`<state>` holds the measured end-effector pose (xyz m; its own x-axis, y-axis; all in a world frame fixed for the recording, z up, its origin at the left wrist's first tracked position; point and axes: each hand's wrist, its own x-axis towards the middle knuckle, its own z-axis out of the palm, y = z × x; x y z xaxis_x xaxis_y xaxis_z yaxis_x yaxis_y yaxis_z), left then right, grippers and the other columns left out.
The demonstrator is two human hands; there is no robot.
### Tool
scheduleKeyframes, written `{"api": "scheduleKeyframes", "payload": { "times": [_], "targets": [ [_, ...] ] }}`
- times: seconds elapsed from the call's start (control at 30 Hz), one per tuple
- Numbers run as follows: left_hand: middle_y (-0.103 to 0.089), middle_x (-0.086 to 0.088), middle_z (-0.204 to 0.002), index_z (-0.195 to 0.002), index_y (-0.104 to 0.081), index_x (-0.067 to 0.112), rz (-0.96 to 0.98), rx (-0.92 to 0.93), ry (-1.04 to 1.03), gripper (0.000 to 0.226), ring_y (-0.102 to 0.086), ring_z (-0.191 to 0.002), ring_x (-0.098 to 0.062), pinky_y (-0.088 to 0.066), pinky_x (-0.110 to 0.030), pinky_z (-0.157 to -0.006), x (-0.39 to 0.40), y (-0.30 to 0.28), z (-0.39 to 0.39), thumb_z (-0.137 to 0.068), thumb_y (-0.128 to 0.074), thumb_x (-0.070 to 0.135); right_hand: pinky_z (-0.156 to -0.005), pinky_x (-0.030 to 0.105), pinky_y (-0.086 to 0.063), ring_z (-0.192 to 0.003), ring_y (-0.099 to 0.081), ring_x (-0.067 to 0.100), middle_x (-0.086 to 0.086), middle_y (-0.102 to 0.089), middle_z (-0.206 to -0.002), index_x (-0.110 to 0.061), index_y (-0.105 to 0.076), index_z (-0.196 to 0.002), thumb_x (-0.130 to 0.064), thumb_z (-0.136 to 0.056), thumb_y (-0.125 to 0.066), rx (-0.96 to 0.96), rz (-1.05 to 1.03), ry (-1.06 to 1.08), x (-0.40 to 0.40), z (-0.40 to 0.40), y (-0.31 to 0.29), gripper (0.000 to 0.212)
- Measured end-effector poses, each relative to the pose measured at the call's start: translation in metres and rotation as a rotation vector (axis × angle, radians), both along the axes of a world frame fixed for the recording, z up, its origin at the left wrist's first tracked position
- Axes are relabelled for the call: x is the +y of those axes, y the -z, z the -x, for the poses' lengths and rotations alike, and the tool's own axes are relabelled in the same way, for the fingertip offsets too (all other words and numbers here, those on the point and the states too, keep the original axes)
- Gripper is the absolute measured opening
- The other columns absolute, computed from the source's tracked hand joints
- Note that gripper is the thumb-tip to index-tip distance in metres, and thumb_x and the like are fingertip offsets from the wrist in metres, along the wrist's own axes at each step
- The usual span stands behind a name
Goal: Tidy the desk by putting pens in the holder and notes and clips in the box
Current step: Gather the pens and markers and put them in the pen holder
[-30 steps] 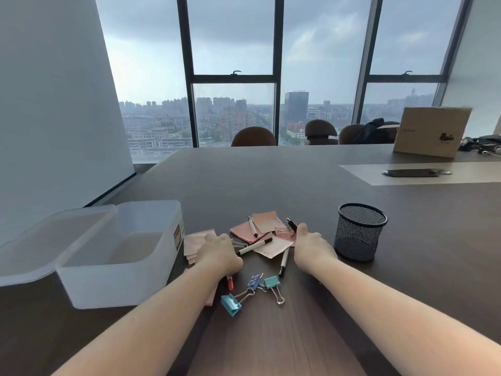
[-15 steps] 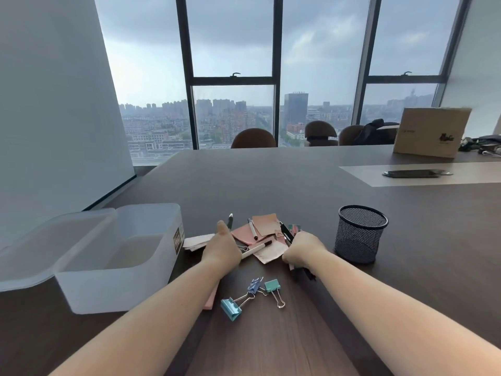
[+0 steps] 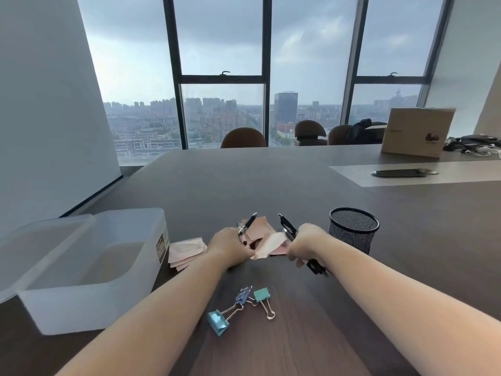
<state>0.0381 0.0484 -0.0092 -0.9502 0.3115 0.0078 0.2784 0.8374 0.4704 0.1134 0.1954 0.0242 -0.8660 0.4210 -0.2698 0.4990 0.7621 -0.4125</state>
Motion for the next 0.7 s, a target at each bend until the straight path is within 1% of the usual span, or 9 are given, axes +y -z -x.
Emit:
{"api": "scheduleKeyframes", "payload": {
  "times": [0.07, 0.13, 0.2, 0.3, 0.37, 0.43, 0.5, 0.57, 0.7],
  "targets": [
    [-0.059, -0.004, -0.091, -0.074, -0.047, 0.016, 0.073, -0.003, 0.008, 0.022, -0.054, -0.086, -0.023, -0.04, -0.026, -0.071, 0.002, 0.003, 0.002, -0.078, -0.064, 0.029, -0.077, 0.038, -0.057, -0.072, -0.062, 0.026, -0.004, -0.06, -0.033, -0.004, -0.055, -0.079, -0.007, -0.084, -0.057, -0.078, -0.046, -0.068, -0.001, -0.005, -0.007, 0.006],
    [-0.061, -0.006, -0.095, -0.083, -0.049, 0.015, 0.106, -0.009, 0.009, 0.02, -0.054, -0.086, -0.023, -0.041, -0.027, -0.07, 0.002, 0.004, 0.005, -0.076, -0.062, 0.027, -0.083, 0.044, -0.058, -0.073, -0.062, 0.026, 0.003, -0.074, -0.057, -0.003, -0.058, -0.09, -0.006, -0.084, -0.055, -0.106, -0.069, -0.09, -0.001, -0.008, -0.011, 0.008],
    [-0.058, -0.003, -0.084, -0.079, -0.049, 0.014, 0.115, -0.02, 0.006, 0.017, -0.053, -0.082, -0.023, -0.041, -0.027, -0.066, 0.003, 0.005, 0.008, -0.075, -0.06, 0.027, -0.08, 0.044, -0.058, -0.07, -0.061, 0.027, 0.007, -0.073, -0.064, -0.004, -0.059, -0.087, -0.004, -0.082, -0.053, -0.071, -0.092, -0.079, 0.001, -0.007, -0.016, 0.007],
    [-0.055, -0.002, -0.069, -0.066, -0.048, 0.015, 0.032, -0.013, -0.056, 0.021, -0.054, -0.079, -0.027, -0.04, -0.027, -0.066, 0.001, 0.003, 0.009, -0.083, -0.05, 0.027, -0.068, 0.032, -0.053, -0.069, -0.058, 0.027, 0.008, -0.064, -0.068, -0.007, -0.058, -0.078, -0.005, -0.077, -0.054, -0.039, -0.207, -0.09, 0.0, -0.002, -0.029, 0.004],
    [-0.066, -0.01, -0.084, -0.082, -0.062, 0.009, -0.04, -0.003, -0.095, 0.028, -0.06, -0.089, -0.031, -0.046, -0.03, -0.071, -0.004, -0.001, 0.011, -0.09, -0.042, 0.028, -0.068, 0.026, -0.05, -0.076, -0.061, 0.024, 0.006, -0.07, -0.079, -0.01, -0.054, -0.069, -0.011, -0.08, -0.059, -0.08, -0.269, -0.127, -0.001, 0.003, -0.038, 0.011],
    [-0.066, -0.019, -0.115, -0.108, -0.064, 0.002, -0.104, 0.017, -0.118, 0.038, -0.058, -0.111, -0.034, -0.045, -0.034, -0.088, -0.01, -0.004, 0.014, -0.096, -0.037, 0.025, -0.082, 0.026, -0.054, -0.09, -0.069, 0.02, 0.002, -0.076, -0.094, -0.013, -0.054, -0.066, -0.017, -0.08, -0.063, -0.134, -0.329, -0.15, -0.001, 0.011, -0.04, 0.018],
    [-0.062, -0.022, -0.125, -0.114, -0.062, -0.003, -0.156, 0.038, -0.138, 0.042, -0.054, -0.12, -0.035, -0.042, -0.034, -0.095, -0.016, -0.005, 0.017, -0.099, -0.036, 0.027, -0.091, 0.031, -0.053, -0.093, -0.07, 0.016, -0.003, -0.076, -0.089, -0.014, -0.055, -0.064, -0.019, -0.08, -0.064, -0.18, -0.396, -0.159, -0.002, 0.016, -0.041, 0.019],
    [-0.061, -0.024, -0.125, -0.114, -0.062, -0.005, -0.222, 0.044, -0.165, 0.046, -0.053, -0.121, -0.036, -0.041, -0.034, -0.096, -0.02, -0.004, 0.022, -0.101, -0.035, 0.029, -0.084, 0.03, -0.051, -0.084, -0.066, 0.018, -0.005, -0.069, -0.076, -0.015, -0.053, -0.062, -0.021, -0.081, -0.065, -0.219, -0.471, -0.168, -0.004, 0.017, -0.043, 0.024],
    [-0.06, -0.026, -0.125, -0.112, -0.062, -0.008, -0.37, 0.019, -0.228, 0.047, -0.051, -0.121, -0.037, -0.038, -0.035, -0.097, -0.027, -0.006, 0.025, -0.102, -0.035, 0.029, -0.074, 0.031, -0.046, -0.086, -0.059, 0.024, -0.003, -0.054, -0.074, -0.015, -0.046, -0.062, -0.02, -0.082, -0.065, -0.241, -0.61, -0.189, -0.014, 0.01, -0.046, 0.029]
  ]
}}
